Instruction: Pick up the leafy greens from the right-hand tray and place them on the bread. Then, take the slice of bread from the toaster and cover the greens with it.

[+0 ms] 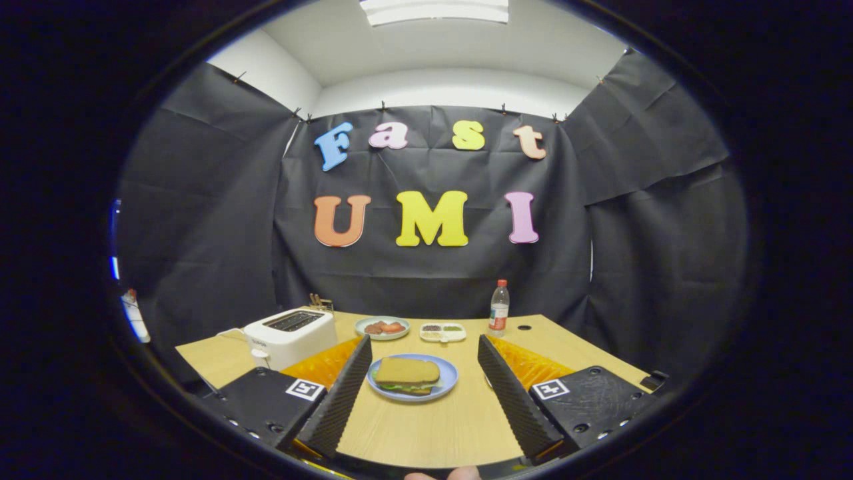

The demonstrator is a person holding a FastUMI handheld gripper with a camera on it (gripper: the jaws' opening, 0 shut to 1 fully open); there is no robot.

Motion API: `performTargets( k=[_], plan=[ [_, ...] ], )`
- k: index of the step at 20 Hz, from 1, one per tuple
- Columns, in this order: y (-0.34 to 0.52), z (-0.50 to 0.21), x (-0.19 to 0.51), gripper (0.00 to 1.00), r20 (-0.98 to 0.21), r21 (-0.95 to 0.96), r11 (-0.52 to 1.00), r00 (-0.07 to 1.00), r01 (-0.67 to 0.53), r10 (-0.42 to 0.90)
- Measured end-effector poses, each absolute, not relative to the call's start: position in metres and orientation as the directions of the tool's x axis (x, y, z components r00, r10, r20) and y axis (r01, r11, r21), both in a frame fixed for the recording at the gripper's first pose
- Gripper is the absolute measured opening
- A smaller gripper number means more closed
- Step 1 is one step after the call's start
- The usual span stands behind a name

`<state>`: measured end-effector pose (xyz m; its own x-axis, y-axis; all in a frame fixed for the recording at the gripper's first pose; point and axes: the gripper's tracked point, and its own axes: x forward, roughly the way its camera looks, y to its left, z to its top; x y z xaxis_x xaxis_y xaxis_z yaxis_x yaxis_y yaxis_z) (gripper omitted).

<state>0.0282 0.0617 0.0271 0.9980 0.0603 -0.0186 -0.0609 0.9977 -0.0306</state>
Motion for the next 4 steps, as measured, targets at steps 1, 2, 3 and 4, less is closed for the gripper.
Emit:
performTargets(
  k=[1, 2, 3, 4],
  plan=[
    [0.0616, 0.0262, 0.0273, 0.97, -0.020, -0.026, 0.998, 0.998, -0.062, 0.061],
    [0.0605, 0.0247, 0.0276, 0.97, -0.021, -0.020, 0.998, 0.998, -0.060, 0.060],
    [0.0589, 0.0240, 0.0281, 0.97, -0.024, -0.016, 0.998, 0.998, -0.058, 0.057],
    [0.0574, 0.0233, 0.0279, 0.97, -0.026, -0.014, 0.998, 0.998, -0.056, 0.055]
  ],
)
